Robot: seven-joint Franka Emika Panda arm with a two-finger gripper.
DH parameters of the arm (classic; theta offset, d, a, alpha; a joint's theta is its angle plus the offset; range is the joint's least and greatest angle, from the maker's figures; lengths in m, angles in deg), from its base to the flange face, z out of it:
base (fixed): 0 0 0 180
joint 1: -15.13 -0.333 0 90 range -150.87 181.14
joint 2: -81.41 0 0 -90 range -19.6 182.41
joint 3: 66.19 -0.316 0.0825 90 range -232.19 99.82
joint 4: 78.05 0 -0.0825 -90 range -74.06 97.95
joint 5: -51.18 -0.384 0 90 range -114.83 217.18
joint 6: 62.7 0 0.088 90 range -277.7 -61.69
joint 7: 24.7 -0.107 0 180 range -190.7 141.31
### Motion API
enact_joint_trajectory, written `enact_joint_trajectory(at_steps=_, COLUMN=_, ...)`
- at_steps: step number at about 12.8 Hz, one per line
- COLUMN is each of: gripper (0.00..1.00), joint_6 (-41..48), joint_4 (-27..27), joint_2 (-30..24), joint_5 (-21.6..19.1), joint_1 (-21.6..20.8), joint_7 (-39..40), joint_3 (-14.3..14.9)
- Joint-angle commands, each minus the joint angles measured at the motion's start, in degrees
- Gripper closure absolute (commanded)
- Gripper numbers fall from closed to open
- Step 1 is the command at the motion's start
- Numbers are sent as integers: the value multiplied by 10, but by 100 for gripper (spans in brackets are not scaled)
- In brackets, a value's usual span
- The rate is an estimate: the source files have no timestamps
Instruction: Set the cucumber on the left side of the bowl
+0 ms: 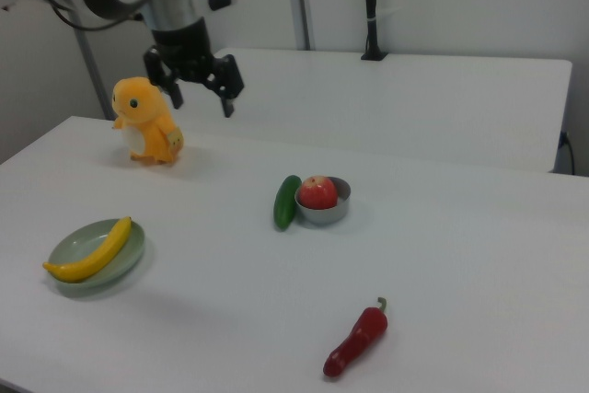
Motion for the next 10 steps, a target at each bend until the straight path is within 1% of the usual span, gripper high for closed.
enact_joint_trajectory(at_steps=1, gripper=0, joint_6=64, joint_4=22, joint_2=-48, joint_5=-4, joint_1=-4, joint_7=-98, joint_3=2)
enact_joint_trajectory(at_steps=2, gripper=0, joint_6=89, joint_4=22, joint_2=-59, joint_5=-5, joint_1=-7, joint_7=-144, joint_3=0)
enact_joint_trajectory(at_steps=4, gripper=0, joint_6=125, joint_4=14, joint_2=-72, joint_5=-7, joint_1=-11, joint_7=-217, joint_3=-13)
enact_joint_trajectory(at_steps=8, gripper=0, joint_6=123, joint_4=11, joint_2=-68, joint_5=1, joint_1=-4, joint_7=-255, joint_3=-81)
enact_joint_trajectory(at_steps=10, gripper=0, joint_6=119, joint_4=12, joint_2=-65, joint_5=2, joint_1=-4, joint_7=-254, joint_3=-97)
